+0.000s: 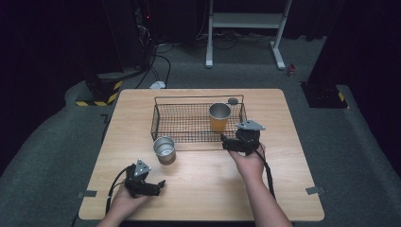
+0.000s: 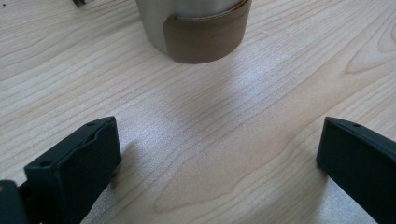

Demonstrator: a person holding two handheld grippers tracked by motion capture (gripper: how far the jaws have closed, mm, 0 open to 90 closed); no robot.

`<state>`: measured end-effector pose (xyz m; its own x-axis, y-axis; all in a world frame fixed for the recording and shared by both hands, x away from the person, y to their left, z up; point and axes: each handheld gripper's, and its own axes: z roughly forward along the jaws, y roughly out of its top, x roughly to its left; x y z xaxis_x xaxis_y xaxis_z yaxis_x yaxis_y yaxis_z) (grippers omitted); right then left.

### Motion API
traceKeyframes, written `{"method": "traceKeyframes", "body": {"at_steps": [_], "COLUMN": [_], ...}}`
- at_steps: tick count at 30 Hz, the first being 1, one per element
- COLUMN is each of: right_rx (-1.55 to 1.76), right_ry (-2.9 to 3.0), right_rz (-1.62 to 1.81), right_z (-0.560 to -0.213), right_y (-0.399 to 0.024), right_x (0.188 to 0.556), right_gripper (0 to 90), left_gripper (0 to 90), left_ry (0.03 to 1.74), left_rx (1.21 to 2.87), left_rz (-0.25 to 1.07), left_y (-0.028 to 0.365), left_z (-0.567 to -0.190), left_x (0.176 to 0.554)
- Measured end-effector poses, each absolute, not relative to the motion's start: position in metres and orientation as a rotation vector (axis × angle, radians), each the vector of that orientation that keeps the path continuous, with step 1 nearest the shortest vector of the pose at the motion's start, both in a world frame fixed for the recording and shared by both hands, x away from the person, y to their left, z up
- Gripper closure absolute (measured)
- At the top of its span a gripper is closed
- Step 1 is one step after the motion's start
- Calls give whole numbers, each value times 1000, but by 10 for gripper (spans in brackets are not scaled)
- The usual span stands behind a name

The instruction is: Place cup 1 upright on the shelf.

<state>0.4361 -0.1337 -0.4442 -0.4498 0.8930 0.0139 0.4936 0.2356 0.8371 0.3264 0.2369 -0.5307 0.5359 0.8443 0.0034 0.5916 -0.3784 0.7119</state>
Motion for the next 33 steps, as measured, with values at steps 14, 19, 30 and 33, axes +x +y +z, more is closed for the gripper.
{"method": "traceKeyframes", "body": {"at_steps": [14, 19, 30, 33], "right_rx": [1263, 1261, 1285, 1293], "right_ry": [2084, 2116, 2210, 2232], "right_rz": [1098, 1070, 999, 982], "right_z": [-461, -474, -505, -511], "right_y": [-153, -155, -155, -154], "right_x": [393, 379, 354, 349], "right_gripper": [88, 88, 88, 88], "left_gripper": [2, 2, 2, 2], "left_ry": [1155, 1156, 1156, 1156], "left_rx": [2110, 2110, 2108, 2108], "left_rz": [487, 487, 489, 489], "left_y": [237, 237, 237, 237], "left_z": [-531, -531, -531, -531], "left_x": [327, 327, 327, 327]}}
